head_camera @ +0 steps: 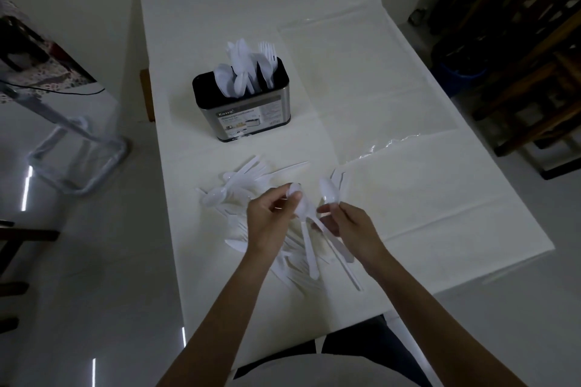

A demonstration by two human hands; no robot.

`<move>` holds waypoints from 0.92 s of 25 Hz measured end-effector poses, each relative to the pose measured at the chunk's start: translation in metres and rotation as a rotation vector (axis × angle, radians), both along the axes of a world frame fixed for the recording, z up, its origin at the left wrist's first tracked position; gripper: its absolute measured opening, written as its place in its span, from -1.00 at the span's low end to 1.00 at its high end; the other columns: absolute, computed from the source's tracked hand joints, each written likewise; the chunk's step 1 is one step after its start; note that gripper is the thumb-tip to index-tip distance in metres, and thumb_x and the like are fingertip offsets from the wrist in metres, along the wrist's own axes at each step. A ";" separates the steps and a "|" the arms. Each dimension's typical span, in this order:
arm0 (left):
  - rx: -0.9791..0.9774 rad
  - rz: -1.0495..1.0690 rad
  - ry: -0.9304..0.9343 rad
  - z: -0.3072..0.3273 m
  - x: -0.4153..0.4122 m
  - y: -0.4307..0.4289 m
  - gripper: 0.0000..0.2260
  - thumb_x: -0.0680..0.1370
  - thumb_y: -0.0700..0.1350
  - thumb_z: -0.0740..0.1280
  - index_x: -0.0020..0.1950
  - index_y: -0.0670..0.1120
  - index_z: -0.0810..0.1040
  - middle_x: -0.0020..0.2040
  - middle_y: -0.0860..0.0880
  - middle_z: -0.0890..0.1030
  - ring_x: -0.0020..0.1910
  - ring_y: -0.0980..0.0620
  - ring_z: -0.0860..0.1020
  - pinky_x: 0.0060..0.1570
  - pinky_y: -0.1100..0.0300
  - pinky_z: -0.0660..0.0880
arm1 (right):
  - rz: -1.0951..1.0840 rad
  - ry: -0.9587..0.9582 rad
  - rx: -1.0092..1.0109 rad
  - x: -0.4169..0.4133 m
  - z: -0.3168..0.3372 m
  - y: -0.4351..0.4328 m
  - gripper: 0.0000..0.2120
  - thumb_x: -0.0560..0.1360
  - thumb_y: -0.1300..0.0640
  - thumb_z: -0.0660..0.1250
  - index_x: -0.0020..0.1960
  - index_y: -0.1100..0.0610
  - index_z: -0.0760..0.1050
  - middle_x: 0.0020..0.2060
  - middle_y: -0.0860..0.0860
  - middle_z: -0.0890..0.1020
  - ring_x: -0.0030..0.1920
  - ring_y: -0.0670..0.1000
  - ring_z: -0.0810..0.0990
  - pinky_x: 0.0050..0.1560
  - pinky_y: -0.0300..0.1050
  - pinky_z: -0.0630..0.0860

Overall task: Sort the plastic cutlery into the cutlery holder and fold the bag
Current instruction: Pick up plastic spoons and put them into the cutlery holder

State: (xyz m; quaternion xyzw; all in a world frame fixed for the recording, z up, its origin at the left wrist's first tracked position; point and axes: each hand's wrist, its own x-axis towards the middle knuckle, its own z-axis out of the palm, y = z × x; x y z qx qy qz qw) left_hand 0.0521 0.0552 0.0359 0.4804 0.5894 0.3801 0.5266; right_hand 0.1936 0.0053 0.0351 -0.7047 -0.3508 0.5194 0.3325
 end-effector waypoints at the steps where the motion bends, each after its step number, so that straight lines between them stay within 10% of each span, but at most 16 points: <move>1: 0.002 -0.008 0.021 -0.002 0.005 -0.001 -0.86 0.48 -0.19 0.41 -0.12 0.07 0.63 -0.25 0.09 0.63 -0.28 0.17 0.56 -0.22 0.36 0.52 | 0.009 0.149 -0.070 -0.004 0.002 0.001 -0.70 0.64 0.07 0.08 0.01 0.16 0.56 -0.20 0.08 0.68 -0.24 -0.03 0.67 -0.16 -0.20 0.60; 11: -0.017 -0.177 0.121 -0.025 0.044 0.009 -0.91 0.46 -0.16 0.42 -0.07 -0.13 0.65 -0.13 0.00 0.58 -0.22 0.18 0.55 -0.26 0.47 0.44 | -0.109 0.373 -0.191 0.013 -0.012 -0.042 -0.73 0.62 0.04 0.12 -0.17 0.15 0.42 -0.54 -0.10 0.30 -0.55 -0.14 0.23 -0.54 -0.28 0.21; 17: 0.219 -0.560 0.942 -0.057 0.051 -0.010 -0.71 0.46 0.14 0.36 0.04 -0.03 0.54 -0.04 0.05 0.53 -0.07 0.08 0.51 -0.07 0.24 0.39 | -0.267 0.229 -0.238 0.073 -0.020 -0.062 -0.75 0.62 0.11 0.13 -0.18 0.18 0.42 -0.54 -0.07 0.29 -0.59 -0.15 0.20 -0.59 -0.30 0.15; 23: 0.247 -0.430 0.964 -0.066 0.064 -0.013 -0.83 0.57 -0.02 0.25 0.10 -0.05 0.51 0.05 0.00 0.53 0.01 0.06 0.51 0.02 0.22 0.37 | -0.157 0.150 -0.215 0.094 -0.018 -0.048 -0.75 0.63 0.12 0.12 -0.14 0.21 0.43 -0.53 -0.04 0.29 -0.58 -0.14 0.20 -0.55 -0.28 0.16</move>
